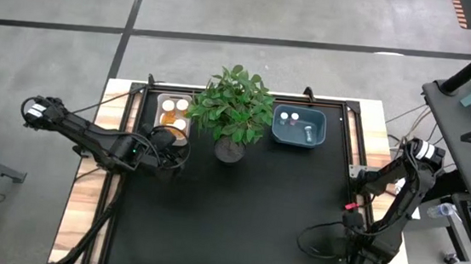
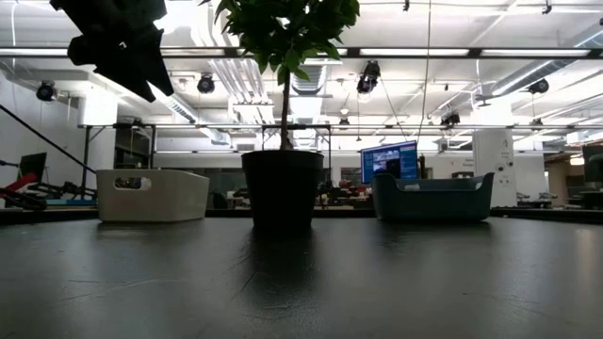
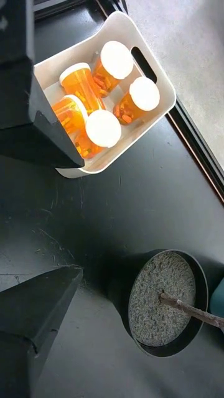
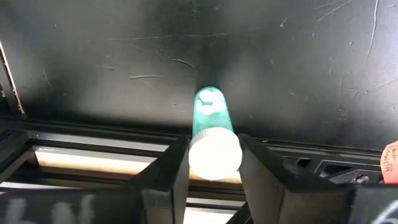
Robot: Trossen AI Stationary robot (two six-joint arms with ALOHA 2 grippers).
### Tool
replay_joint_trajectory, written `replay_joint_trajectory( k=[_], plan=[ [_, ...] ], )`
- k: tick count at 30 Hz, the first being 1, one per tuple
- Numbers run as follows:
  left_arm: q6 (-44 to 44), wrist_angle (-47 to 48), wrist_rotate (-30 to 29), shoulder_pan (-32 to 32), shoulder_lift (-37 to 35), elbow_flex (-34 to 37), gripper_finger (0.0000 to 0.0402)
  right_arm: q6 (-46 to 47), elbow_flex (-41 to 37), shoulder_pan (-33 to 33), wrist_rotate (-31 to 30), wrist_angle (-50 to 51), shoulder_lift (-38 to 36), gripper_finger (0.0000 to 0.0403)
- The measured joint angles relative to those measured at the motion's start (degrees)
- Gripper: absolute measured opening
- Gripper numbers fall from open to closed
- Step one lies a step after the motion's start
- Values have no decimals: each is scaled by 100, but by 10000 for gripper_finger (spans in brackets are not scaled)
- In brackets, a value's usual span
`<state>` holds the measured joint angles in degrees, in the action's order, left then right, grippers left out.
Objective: Pick and place medicine bottles into bin by pill shape (circle, oval)
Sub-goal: Put the small blue pill bottle into the blue bin
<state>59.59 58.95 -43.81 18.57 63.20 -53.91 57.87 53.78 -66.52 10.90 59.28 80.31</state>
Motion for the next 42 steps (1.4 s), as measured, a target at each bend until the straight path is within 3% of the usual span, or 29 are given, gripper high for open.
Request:
replay_joint_trajectory(
  k=[9, 14, 23, 27, 35, 42],
  plan=[
    [0, 1, 0, -2, 0, 0, 254, 9, 15, 32, -3, 15, -7, 126],
    [0, -1, 0, -2, 0, 0, 254, 205, 181, 491, -48, 10, 2, 116],
    [-2, -1, -4, -2, 0, 0, 254, -496, 796, 2272, -60, 39, 7, 110],
    [-42, -1, -4, -2, 0, 0, 254, -1183, 1201, 3100, -130, 306, 7, 110],
    [-54, 1, 24, 44, 0, 0, 254, -2696, 2312, 4739, -961, 1855, 7, 111],
    [-146, -24, 22, 105, 27, 0, 254, -4191, 2745, 6358, -1099, 2130, 7, 110]
  ],
)
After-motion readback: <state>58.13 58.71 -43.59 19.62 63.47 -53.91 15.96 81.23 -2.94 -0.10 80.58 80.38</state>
